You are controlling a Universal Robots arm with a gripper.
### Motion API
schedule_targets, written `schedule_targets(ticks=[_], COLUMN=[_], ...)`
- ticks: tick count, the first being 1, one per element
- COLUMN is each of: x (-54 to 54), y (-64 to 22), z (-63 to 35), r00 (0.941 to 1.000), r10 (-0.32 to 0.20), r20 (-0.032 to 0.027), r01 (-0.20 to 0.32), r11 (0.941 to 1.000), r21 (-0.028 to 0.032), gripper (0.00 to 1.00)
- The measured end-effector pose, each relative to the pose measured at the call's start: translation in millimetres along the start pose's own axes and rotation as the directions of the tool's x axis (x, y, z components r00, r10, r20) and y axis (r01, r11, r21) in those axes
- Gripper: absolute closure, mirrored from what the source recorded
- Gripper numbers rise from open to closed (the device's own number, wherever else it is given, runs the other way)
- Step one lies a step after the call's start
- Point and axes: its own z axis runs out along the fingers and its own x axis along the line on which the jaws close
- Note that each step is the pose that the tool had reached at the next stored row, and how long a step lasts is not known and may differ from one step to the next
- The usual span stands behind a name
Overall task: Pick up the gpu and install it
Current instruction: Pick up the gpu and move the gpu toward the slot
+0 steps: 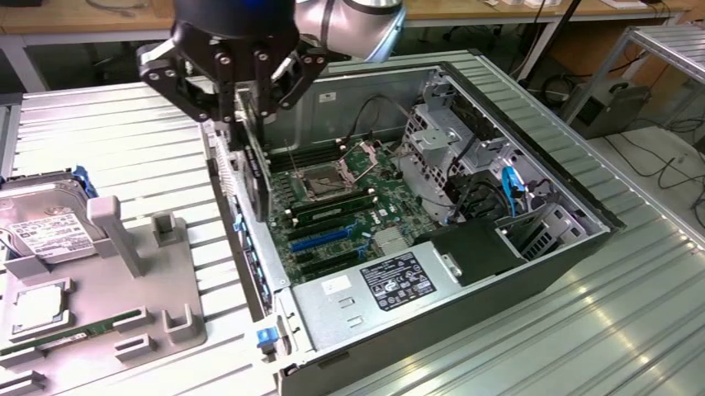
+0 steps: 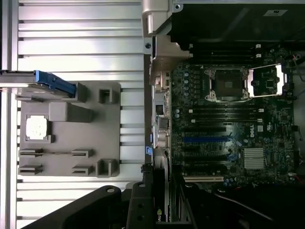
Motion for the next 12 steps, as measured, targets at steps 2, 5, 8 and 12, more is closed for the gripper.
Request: schedule_targets(ticks=[2, 5, 8, 12], x=[-9.1, -22.6, -38.0, -56.0], y=[-0.2, -0.2, -0.1, -0.5], z=[0.0, 0.2, 1.8, 8.1], r00=[1.0000, 1.0000, 1.0000, 1.0000], r10=[0.000, 0.000, 0.001, 0.001], r20=[-0.0019, -0.0046, -0.0084, -0.0092], r01=[0.000, 0.000, -0.001, -0.001], r11=[1.0000, 1.0000, 1.0000, 1.0000], r21=[0.0002, 0.0001, 0.0005, 0.0034], gripper=[0.74, 0.74, 0.74, 0.74])
